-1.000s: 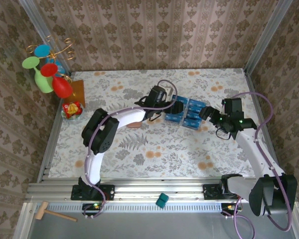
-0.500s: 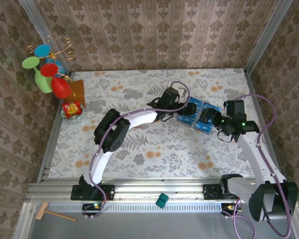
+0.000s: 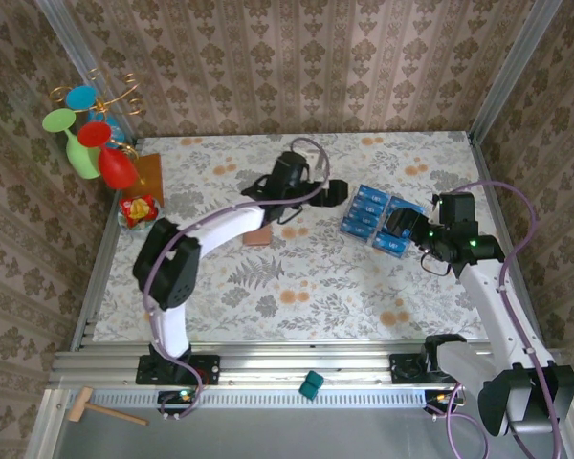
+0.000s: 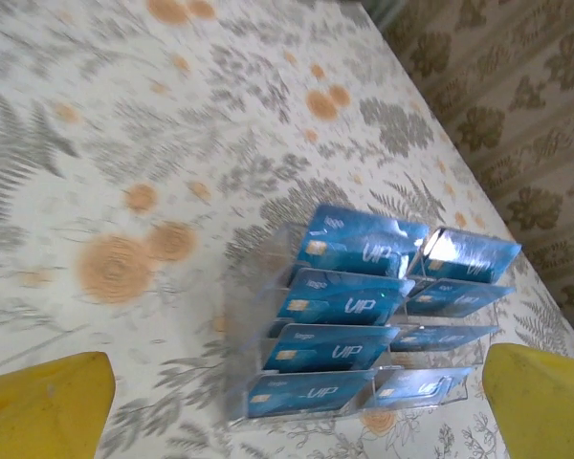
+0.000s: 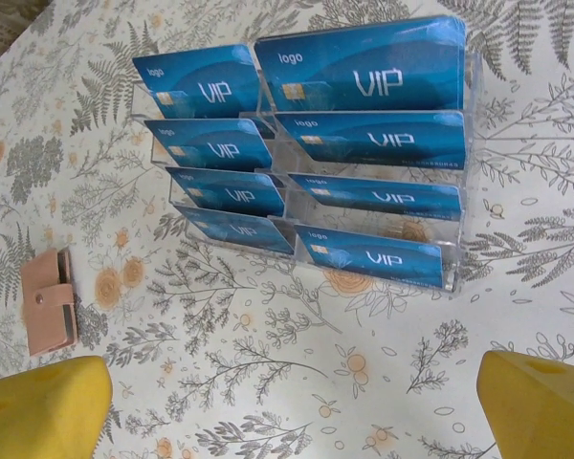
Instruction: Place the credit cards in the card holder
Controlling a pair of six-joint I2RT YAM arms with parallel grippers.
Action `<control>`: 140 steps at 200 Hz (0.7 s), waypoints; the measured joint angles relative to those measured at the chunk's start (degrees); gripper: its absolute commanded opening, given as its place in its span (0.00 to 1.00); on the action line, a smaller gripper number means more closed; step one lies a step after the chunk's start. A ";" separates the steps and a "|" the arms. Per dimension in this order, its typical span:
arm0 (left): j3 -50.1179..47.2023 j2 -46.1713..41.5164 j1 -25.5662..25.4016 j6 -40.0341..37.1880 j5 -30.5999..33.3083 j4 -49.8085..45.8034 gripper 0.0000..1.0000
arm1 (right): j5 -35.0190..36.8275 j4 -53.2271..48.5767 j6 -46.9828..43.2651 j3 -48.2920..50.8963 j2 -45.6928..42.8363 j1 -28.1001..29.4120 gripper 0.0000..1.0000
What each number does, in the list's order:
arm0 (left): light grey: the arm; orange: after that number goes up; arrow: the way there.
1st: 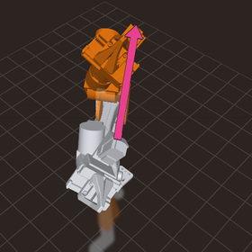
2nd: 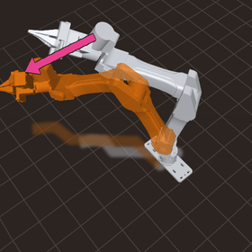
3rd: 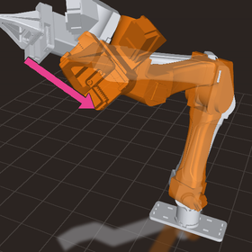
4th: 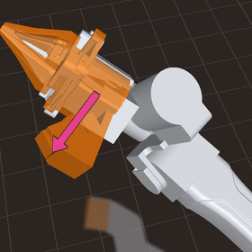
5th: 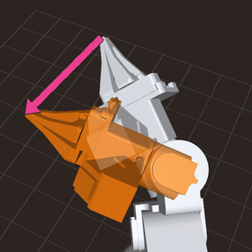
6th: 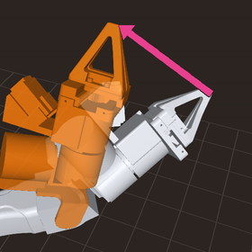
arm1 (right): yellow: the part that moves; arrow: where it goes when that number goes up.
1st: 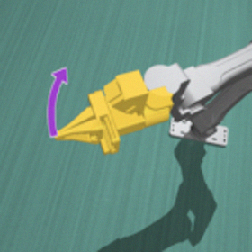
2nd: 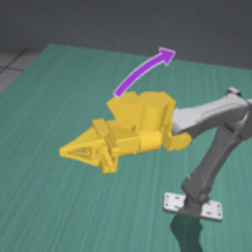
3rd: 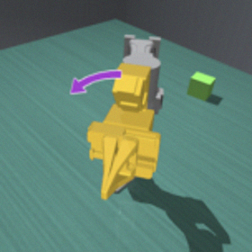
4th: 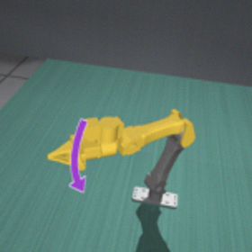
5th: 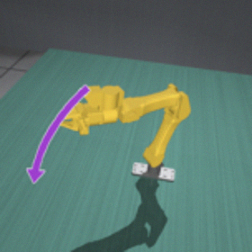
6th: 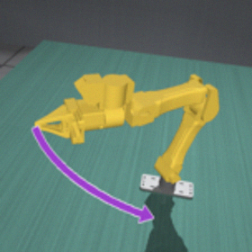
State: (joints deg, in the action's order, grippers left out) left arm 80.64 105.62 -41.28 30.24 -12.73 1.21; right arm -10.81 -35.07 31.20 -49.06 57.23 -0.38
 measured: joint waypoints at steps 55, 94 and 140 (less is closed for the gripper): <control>-7.67 -10.78 10.49 -4.74 5.35 -12.09 1.00 | -0.20 -0.02 -1.46 -0.20 0.46 0.28 0.91; -11.58 -9.51 20.61 -6.99 6.67 -19.32 1.00 | 0.31 1.22 -0.24 -0.17 3.13 8.17 0.91; -10.01 -1.31 24.55 -9.55 4.22 -21.99 1.00 | 3.19 5.16 3.54 -0.17 10.10 21.27 0.90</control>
State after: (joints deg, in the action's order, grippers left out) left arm 70.63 104.31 -16.73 20.69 -8.51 -20.78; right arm -7.62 -29.91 34.74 -49.23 67.33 20.88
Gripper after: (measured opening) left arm 0.999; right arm 0.904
